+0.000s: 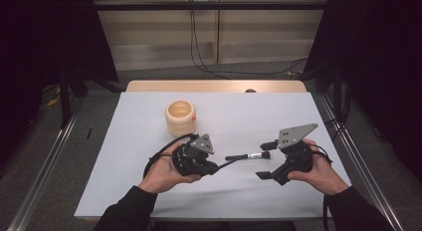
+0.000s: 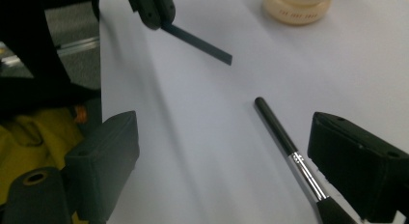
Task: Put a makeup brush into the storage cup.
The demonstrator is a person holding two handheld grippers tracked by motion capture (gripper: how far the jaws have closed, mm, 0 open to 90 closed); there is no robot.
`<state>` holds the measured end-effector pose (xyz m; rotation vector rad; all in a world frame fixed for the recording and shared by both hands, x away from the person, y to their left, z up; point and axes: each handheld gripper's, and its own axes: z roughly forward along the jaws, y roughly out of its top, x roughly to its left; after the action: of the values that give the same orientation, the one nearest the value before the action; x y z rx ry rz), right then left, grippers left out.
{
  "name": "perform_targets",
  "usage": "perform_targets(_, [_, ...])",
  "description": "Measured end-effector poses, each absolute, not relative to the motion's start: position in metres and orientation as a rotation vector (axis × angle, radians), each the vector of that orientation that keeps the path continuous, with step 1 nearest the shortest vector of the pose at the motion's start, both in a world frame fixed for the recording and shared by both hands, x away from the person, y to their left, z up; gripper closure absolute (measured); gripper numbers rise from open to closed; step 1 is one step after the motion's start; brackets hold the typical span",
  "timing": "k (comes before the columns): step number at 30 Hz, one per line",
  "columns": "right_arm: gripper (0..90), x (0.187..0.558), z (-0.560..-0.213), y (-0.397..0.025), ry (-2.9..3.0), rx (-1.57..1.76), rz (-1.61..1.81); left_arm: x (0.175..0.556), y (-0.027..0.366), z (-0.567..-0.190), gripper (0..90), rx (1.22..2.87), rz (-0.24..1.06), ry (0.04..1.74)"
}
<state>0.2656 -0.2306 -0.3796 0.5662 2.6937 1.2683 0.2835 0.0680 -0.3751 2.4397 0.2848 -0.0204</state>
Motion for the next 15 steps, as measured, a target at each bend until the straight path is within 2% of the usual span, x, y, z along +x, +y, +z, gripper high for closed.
perform_targets(8, [11.8, 0.274, -0.379, -0.214, 2.767, 0.456, 1.151, 0.283, 0.065, -0.38, 83.5, 2.497, -0.027, 0.269])
perform_targets(9, [14.1, 0.275, -0.378, -0.212, 2.78, 0.439, 1.14, 0.283, 0.064, -0.38, 83.5, 2.509, -0.026, 0.257])
perform_targets(12, [28.9, 0.275, -0.374, -0.207, 2.792, 0.339, 1.134, 0.283, 0.061, -0.382, 83.4, 2.529, -0.035, 0.254])
perform_targets(15, [29.8, 0.279, -0.373, -0.202, 2.786, 0.31, 1.111, 0.284, 0.059, -0.384, 83.4, 2.56, -0.046, 0.249])
